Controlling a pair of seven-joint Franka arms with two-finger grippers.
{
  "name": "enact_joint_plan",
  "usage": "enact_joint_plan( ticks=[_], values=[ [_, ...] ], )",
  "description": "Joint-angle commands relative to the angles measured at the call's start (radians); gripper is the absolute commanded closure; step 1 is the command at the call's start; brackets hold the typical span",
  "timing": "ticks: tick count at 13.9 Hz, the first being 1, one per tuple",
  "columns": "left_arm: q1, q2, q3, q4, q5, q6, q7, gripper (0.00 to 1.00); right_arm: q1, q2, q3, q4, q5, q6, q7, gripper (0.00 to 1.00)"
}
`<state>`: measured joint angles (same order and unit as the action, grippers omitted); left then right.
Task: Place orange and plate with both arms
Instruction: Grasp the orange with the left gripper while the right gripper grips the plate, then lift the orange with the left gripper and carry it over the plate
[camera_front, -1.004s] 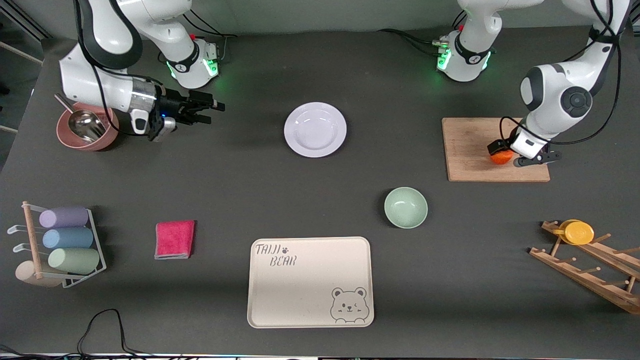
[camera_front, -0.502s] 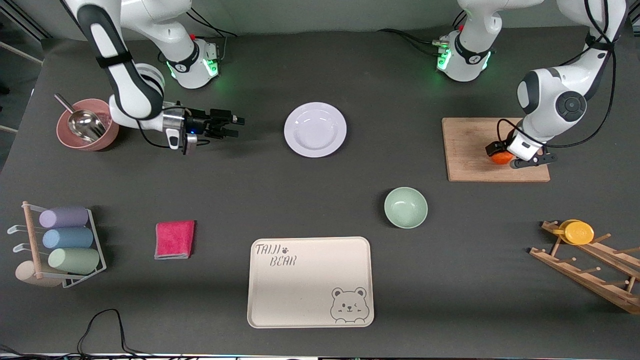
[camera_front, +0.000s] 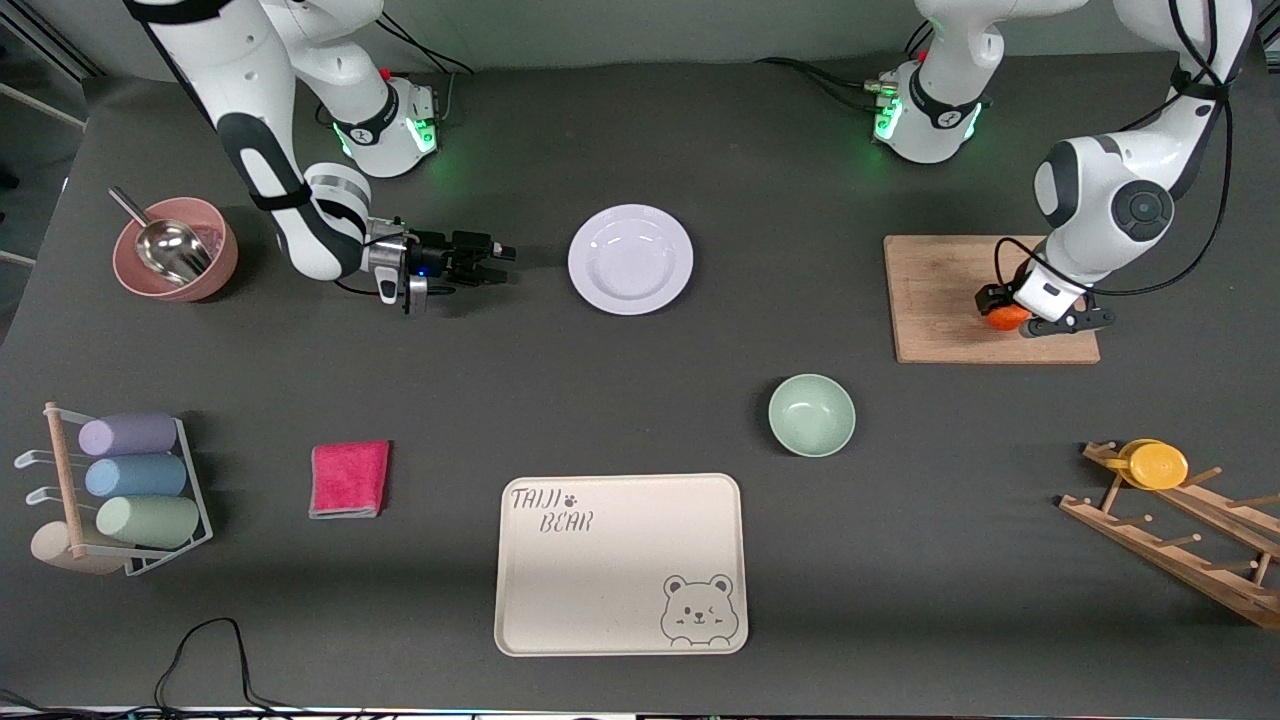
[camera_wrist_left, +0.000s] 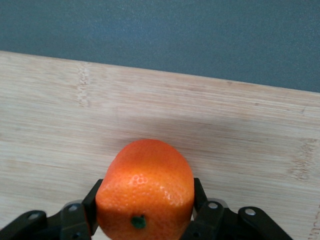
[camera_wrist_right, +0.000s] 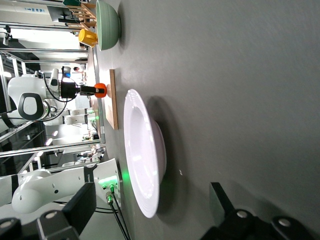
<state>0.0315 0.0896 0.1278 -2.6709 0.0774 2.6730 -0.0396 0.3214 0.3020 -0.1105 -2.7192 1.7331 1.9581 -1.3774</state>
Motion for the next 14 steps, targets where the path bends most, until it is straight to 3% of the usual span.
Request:
enact_joint_plan(
  ticks=[1,2,4,8,11,14],
  values=[
    [-0.004,-0.028,0.001,0.023,0.009,-0.013,0.018,1.00,0.010,0.065,-0.008,0.022,0.036,-0.028,-0.048,0.00],
    [-0.005,-0.046,0.000,0.041,0.009,-0.037,0.020,1.00,0.010,0.080,-0.006,0.024,0.036,-0.030,-0.049,0.00],
    [-0.021,-0.089,-0.005,0.130,0.009,-0.213,0.017,1.00,0.010,0.089,-0.006,0.024,0.036,-0.030,-0.048,0.00],
    [-0.025,-0.125,-0.022,0.453,0.009,-0.685,0.020,1.00,0.010,0.086,-0.005,0.024,0.036,-0.030,-0.026,0.01],
    [-0.036,-0.117,-0.046,0.704,0.007,-0.960,0.021,1.00,0.010,0.066,-0.003,0.026,0.031,-0.028,0.011,0.01],
    [-0.039,-0.093,-0.072,0.914,-0.002,-1.165,0.013,1.00,0.010,0.057,-0.003,0.027,0.023,-0.027,0.023,0.35]
  ],
)
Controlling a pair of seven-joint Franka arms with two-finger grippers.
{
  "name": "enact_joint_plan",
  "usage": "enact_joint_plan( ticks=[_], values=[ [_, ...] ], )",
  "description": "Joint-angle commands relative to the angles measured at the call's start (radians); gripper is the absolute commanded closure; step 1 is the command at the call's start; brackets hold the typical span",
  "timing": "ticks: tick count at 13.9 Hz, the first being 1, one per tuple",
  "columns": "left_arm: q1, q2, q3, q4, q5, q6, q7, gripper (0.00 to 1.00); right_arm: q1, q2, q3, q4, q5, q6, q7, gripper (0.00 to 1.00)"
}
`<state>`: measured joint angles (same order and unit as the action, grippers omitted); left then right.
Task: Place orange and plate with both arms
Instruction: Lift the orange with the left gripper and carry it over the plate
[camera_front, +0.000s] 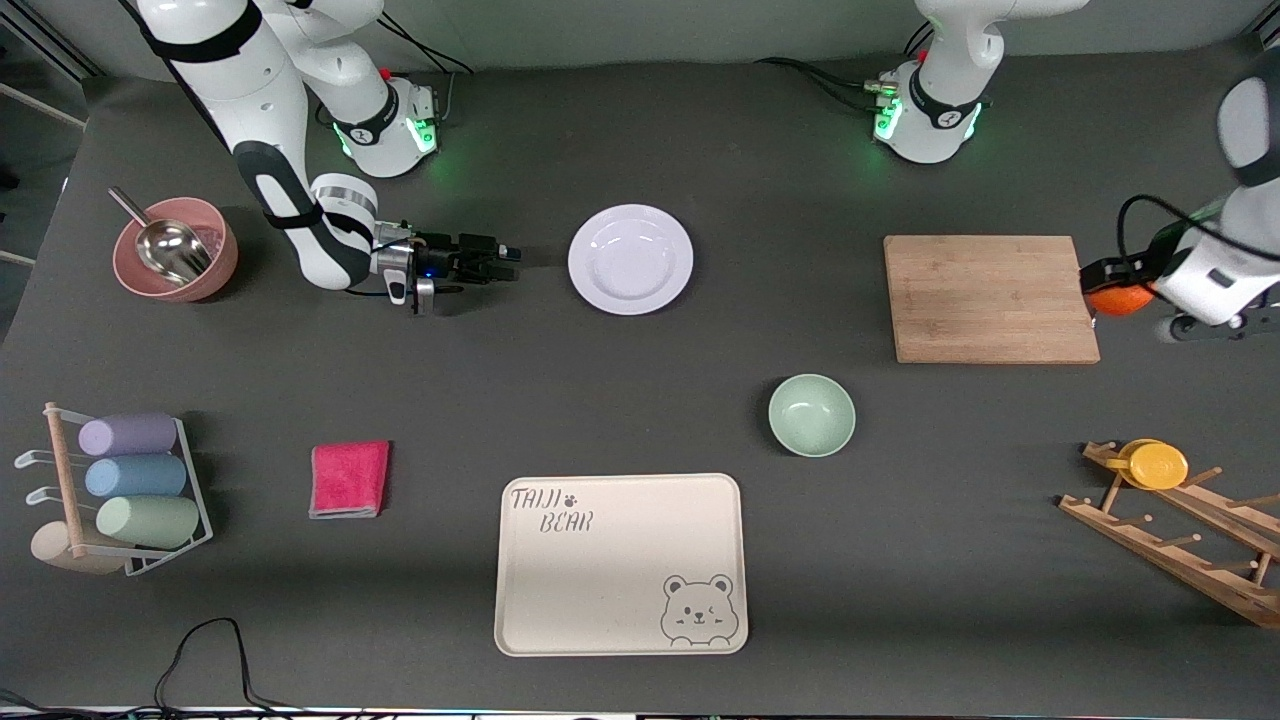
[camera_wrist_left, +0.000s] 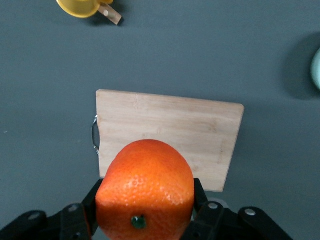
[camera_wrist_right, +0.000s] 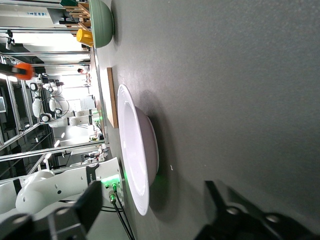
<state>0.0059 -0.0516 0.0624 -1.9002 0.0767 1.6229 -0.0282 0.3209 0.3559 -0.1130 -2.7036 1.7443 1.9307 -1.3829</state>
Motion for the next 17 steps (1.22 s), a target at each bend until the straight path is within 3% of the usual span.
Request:
enact_joint_plan(
  ticks=[1,3,9,14,17],
  values=[
    [-0.015,0.056,-0.016,0.188,-0.005,-0.148,0.002,1.00,0.010,0.000,-0.001,0.011,0.011,0.001,0.038,0.45],
    [-0.015,0.059,-0.053,0.223,-0.009,-0.169,-0.006,1.00,0.010,-0.002,-0.001,0.011,0.009,0.001,0.041,0.57],
    [-0.020,0.084,-0.205,0.231,-0.113,-0.144,-0.266,1.00,0.010,0.011,-0.001,0.013,0.004,0.004,0.019,0.57],
    [-0.035,0.163,-0.456,0.230,-0.126,0.003,-0.666,1.00,0.009,0.026,0.001,0.034,-0.054,0.010,0.001,0.57],
    [-0.113,0.223,-0.535,0.228,-0.124,0.093,-0.893,1.00,0.009,0.046,0.003,0.042,-0.054,0.008,-0.027,0.57]
  ],
)
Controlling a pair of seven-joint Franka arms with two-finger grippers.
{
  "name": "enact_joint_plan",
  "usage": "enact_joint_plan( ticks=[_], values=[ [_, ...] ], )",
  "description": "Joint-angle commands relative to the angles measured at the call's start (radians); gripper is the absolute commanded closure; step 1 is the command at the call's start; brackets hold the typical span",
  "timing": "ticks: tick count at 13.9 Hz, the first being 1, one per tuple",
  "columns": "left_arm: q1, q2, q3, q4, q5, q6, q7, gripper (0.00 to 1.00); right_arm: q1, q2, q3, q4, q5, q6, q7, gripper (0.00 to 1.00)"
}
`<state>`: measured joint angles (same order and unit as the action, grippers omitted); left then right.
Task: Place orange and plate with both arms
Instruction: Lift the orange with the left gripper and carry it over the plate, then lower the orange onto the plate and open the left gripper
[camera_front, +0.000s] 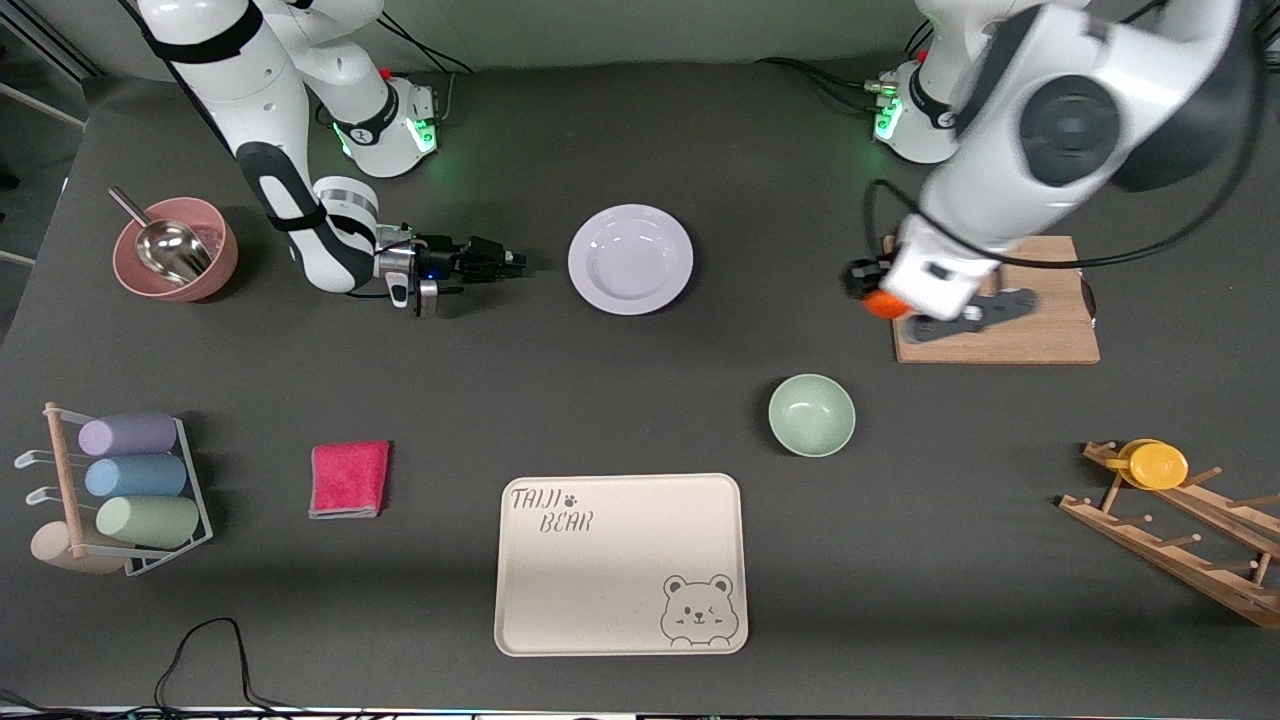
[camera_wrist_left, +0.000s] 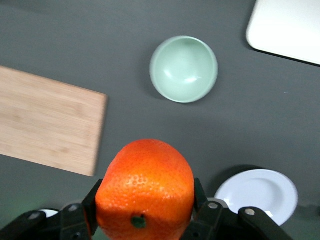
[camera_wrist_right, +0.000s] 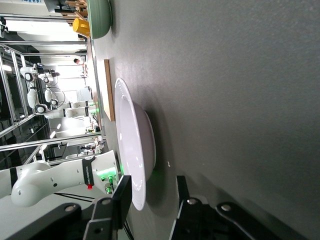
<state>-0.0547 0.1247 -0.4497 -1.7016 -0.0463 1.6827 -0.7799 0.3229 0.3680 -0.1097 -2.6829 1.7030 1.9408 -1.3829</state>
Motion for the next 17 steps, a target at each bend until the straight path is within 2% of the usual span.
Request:
enact_joint_plan(
  ticks=[1,5,7,9,11,13,17],
  values=[
    [-0.101,0.084,-0.023,0.028,-0.001,0.064,-0.213,1.00,0.007,0.037,-0.002,0.023,-0.013,-0.002,-0.031,0.57],
    [-0.262,0.206,-0.023,0.011,0.006,0.225,-0.386,1.00,0.005,0.049,-0.002,0.024,-0.013,-0.002,-0.034,0.57],
    [-0.348,0.262,-0.023,-0.035,0.012,0.366,-0.482,1.00,0.005,0.049,-0.002,0.024,-0.013,-0.003,-0.033,0.57],
    [-0.399,0.296,-0.023,-0.081,0.031,0.472,-0.562,1.00,0.005,0.049,-0.002,0.024,-0.013,-0.003,-0.030,0.57],
    [-0.444,0.316,-0.023,-0.133,0.083,0.526,-0.588,1.00,0.005,0.048,-0.001,0.028,-0.013,-0.003,-0.024,0.57],
    [-0.474,0.342,-0.021,-0.174,0.085,0.601,-0.604,1.00,0.005,0.048,-0.001,0.028,-0.013,-0.003,-0.025,0.57],
    [-0.522,0.427,-0.014,-0.181,0.146,0.702,-0.679,1.00,0.005,0.048,-0.001,0.028,-0.013,-0.003,-0.027,0.57]
  ],
)
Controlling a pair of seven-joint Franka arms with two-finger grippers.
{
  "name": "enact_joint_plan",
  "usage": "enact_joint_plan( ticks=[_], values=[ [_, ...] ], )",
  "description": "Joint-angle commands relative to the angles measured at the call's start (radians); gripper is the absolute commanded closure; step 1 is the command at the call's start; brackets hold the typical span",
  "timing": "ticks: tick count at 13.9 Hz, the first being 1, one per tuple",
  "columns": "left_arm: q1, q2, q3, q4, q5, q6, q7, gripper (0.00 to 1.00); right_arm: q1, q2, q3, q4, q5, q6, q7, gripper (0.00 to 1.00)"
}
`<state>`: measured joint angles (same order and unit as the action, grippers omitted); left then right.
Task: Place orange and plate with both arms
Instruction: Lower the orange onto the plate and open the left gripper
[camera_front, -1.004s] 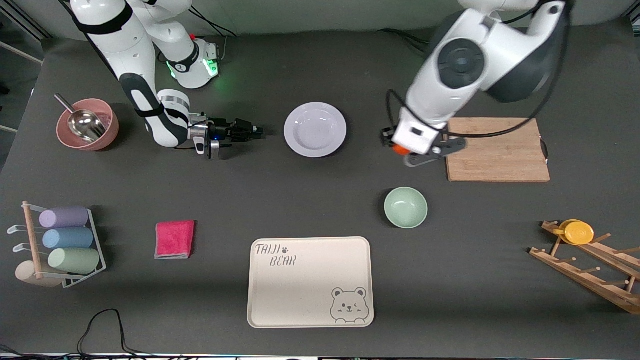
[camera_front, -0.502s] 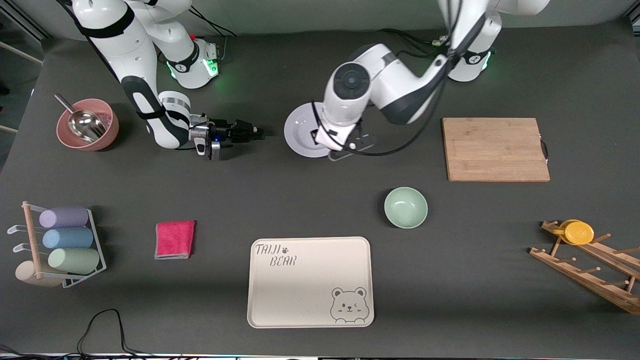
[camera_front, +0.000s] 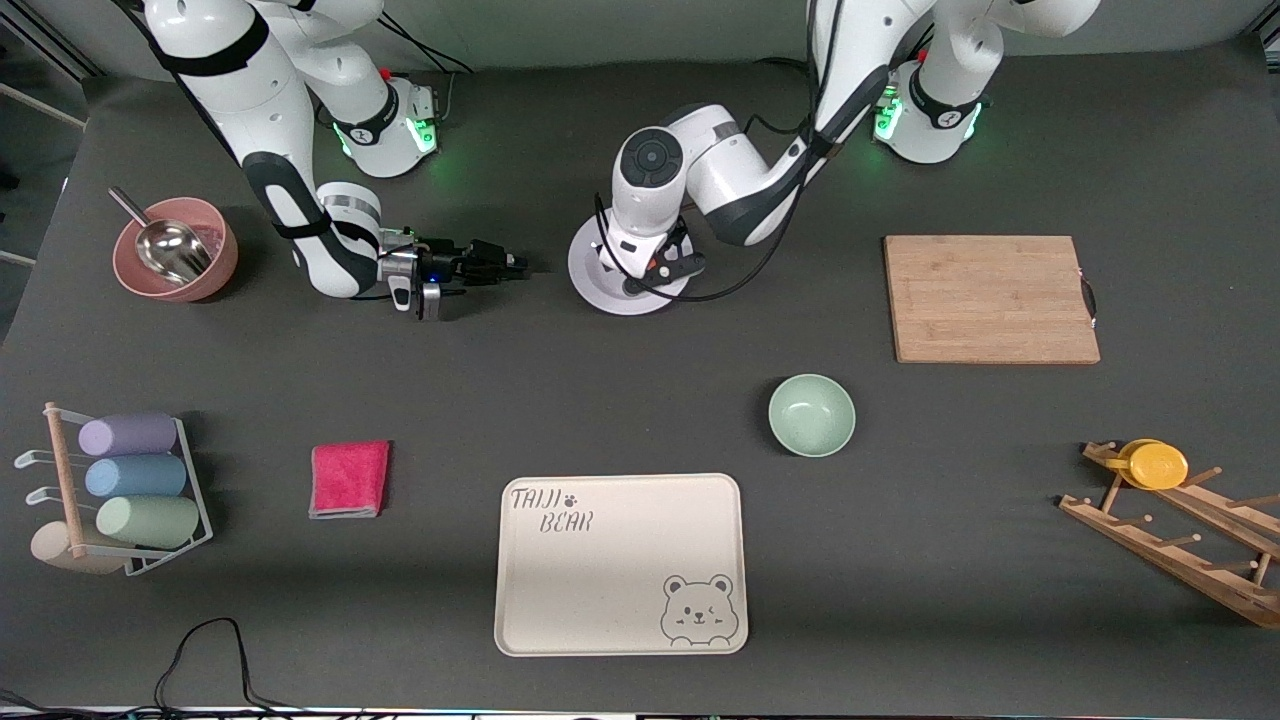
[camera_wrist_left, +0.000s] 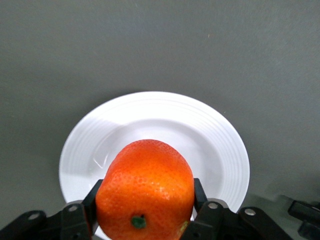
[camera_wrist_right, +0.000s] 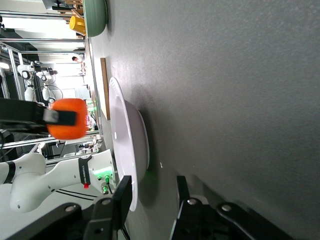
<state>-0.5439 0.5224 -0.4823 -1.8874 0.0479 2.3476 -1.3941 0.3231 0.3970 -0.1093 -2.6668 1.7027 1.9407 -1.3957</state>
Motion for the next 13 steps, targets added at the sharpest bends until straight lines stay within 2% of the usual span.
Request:
enact_joint_plan(
  ticks=[1,8,9,10,13],
  values=[
    [-0.034,0.043,0.019,0.005,0.072,0.060,-0.089,1.00,0.007,0.019,-0.001,0.011,-0.011,-0.005,-0.014,0.57],
    [-0.045,0.073,0.021,0.007,0.084,0.102,-0.114,1.00,0.007,0.020,0.005,0.019,-0.009,-0.005,-0.017,0.57],
    [-0.044,0.076,0.021,0.007,0.084,0.101,-0.115,0.74,0.008,0.022,0.008,0.022,-0.009,-0.005,-0.017,0.57],
    [-0.044,0.076,0.021,0.007,0.084,0.095,-0.115,0.01,0.007,0.022,0.010,0.025,-0.008,-0.005,-0.017,0.57],
    [-0.038,0.071,0.022,0.007,0.084,0.087,-0.117,0.00,0.008,0.023,0.016,0.027,-0.005,-0.005,-0.016,0.57]
  ],
)
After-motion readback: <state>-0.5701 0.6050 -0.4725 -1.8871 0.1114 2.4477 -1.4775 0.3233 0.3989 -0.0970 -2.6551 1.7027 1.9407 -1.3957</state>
